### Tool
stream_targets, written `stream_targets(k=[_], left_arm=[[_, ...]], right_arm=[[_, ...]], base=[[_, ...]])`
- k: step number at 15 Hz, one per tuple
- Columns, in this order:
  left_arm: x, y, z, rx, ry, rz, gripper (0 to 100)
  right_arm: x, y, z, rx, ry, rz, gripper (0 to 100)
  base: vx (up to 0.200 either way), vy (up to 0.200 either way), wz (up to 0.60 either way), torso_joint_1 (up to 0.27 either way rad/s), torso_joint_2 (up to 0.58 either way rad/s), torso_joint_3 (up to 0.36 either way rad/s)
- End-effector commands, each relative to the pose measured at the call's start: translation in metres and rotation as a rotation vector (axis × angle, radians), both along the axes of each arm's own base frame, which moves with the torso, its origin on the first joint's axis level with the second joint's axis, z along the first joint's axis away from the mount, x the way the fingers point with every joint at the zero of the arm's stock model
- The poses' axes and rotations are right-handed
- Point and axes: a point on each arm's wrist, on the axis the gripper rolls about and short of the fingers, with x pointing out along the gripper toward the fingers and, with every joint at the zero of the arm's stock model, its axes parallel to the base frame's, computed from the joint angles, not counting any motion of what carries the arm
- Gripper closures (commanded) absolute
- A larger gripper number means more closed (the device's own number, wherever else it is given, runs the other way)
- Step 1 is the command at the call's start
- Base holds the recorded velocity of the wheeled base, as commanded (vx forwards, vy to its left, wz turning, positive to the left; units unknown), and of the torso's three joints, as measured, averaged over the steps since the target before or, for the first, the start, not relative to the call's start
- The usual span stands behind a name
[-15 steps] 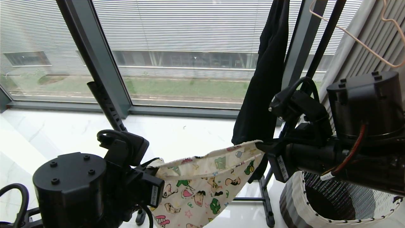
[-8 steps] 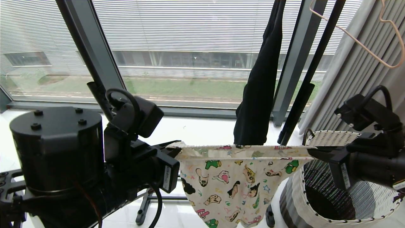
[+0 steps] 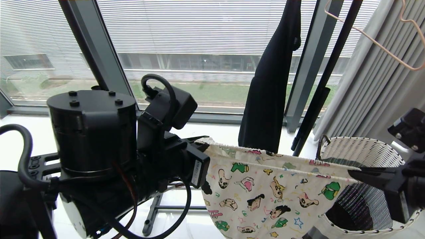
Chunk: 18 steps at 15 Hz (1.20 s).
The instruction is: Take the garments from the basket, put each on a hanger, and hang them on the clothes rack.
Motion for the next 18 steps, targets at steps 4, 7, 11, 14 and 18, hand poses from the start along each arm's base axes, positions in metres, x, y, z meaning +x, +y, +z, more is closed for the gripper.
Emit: stream_targets(k=[4, 7, 11, 14, 18], left_arm=[[0.027, -0.030, 0.010, -0.033, -0.023, -0.039, 100], [0.018, -0.019, -0.004, 0.014, 0.024, -0.032, 100], [-0.044, -0.028, -0.042, -0.026, 0.289, -0.105, 100], [-0.080, -0.036, -0.067, 0.160, 0.329, -0.133, 100], [-0.086, -0.046, -0.077, 0.209, 0.324, -0.132, 100]], right_arm=[[-0.058, -0.002, -0.020, -0.096, 0.083, 0.386, 100], [-0.049, -0.007, -0.018, -0.084, 0.078, 0.288, 100], [-0.002, 0.014, 0.019, 0.053, -0.046, 0.105, 100], [0.021, 0.035, 0.044, 0.102, -0.097, 0.084, 100], [0.026, 0.040, 0.049, 0.109, -0.104, 0.084, 100]], base=[[0.000, 0.000, 0.00, 0.000, 0.00, 0.000], [0.000, 0.000, 0.00, 0.000, 0.00, 0.000], [0.000, 0.000, 0.00, 0.000, 0.00, 0.000], [0.000, 0.000, 0.00, 0.000, 0.00, 0.000], [0.000, 0.000, 0.00, 0.000, 0.00, 0.000]])
